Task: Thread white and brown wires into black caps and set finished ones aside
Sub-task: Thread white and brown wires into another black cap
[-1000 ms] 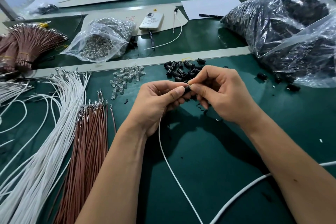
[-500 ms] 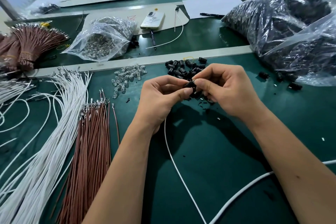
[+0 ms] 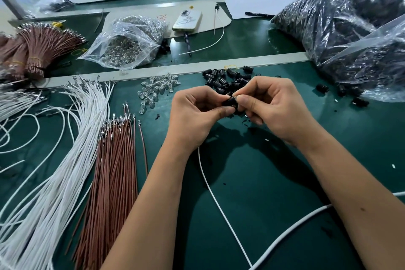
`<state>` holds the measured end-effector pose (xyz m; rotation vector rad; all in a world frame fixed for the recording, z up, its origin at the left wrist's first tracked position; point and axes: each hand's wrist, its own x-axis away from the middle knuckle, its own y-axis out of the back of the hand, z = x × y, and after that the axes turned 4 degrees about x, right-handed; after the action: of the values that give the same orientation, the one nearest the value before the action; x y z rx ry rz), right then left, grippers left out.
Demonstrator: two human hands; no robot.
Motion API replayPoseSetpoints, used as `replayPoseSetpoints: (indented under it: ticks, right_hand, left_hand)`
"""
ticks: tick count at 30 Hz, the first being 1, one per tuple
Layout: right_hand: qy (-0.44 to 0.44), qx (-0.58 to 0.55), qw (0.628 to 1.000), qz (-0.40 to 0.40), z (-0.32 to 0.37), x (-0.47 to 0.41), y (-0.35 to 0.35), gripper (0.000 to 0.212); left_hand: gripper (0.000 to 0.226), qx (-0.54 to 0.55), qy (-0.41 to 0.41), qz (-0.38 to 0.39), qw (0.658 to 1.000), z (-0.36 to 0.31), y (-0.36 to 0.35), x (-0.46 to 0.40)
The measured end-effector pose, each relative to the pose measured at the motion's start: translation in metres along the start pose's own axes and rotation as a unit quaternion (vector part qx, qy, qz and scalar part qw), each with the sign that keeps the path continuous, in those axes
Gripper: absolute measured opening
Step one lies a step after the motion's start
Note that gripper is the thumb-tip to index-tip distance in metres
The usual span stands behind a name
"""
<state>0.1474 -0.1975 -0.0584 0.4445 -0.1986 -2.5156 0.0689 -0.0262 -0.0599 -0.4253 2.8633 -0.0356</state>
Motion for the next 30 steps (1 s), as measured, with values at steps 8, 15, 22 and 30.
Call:
replayPoseSetpoints:
  ticks: [8, 15, 22, 30]
  right_hand:
    - [0.023, 0.016, 0.999, 0.025, 0.001, 0.000, 0.001, 0.004]
    - [0.015, 0.008, 0.999, 0.034, -0.002, -0.002, 0.000, 0.010]
    - [-0.009, -0.058, 0.998, 0.005, 0.001, -0.001, -0.004, 0.014]
    - [-0.116, -0.173, 0.977, -0.033, 0.011, -0.001, -0.005, 0.013]
  left_hand:
    - [0.019, 0.068, 0.044, 0.024, 0.996, 0.002, 0.002, 0.001]
    - [0.015, 0.078, 0.049, 0.029, 0.995, 0.004, 0.003, 0.001]
    - [0.018, 0.086, 0.054, 0.012, 0.995, 0.003, 0.002, 0.000]
    - [0.015, 0.100, 0.071, 0.008, 0.992, 0.000, -0.003, 0.001]
